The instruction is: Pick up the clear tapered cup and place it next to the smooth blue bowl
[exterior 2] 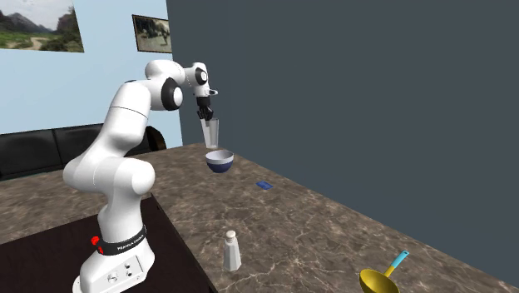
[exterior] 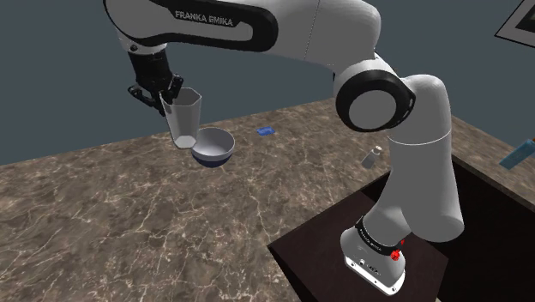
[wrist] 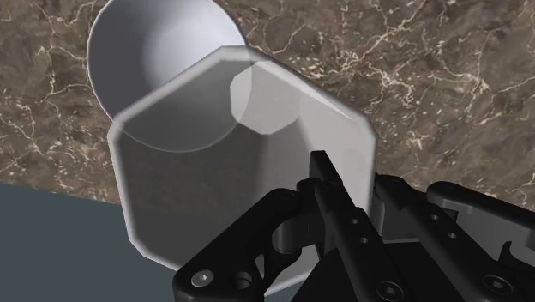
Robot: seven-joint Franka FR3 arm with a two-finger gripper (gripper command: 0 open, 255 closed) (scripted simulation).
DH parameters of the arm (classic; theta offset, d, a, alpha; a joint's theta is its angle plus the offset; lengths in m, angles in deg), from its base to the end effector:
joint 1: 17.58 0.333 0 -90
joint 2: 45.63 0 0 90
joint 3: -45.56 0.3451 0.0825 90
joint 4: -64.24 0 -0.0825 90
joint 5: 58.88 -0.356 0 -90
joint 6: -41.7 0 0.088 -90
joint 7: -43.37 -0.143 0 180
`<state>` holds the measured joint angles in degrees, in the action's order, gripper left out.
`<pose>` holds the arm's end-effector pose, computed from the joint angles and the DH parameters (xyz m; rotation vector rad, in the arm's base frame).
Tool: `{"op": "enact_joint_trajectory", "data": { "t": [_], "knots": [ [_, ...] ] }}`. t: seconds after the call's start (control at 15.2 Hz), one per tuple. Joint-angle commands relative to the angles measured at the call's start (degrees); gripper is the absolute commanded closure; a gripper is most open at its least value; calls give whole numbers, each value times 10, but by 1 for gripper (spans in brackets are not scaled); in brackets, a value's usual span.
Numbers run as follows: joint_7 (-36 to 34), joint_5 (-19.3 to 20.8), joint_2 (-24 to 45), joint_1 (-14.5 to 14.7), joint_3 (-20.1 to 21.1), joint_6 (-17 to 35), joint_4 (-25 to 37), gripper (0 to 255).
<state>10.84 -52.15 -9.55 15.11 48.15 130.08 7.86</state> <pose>0.5924 0.3859 0.4824 3.0262 0.0622 -0.0127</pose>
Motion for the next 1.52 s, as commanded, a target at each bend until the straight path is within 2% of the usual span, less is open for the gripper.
{"op": "enact_joint_trajectory", "data": {
  "t": [0.0,1.12,1.45],
  "knots": [
    [-2,0,-8,-1,0,22,-30,255],
    [-14,1,-12,-4,-1,156,-168,255],
    [-14,1,-12,-3,-2,156,-168,255]
  ]
}}
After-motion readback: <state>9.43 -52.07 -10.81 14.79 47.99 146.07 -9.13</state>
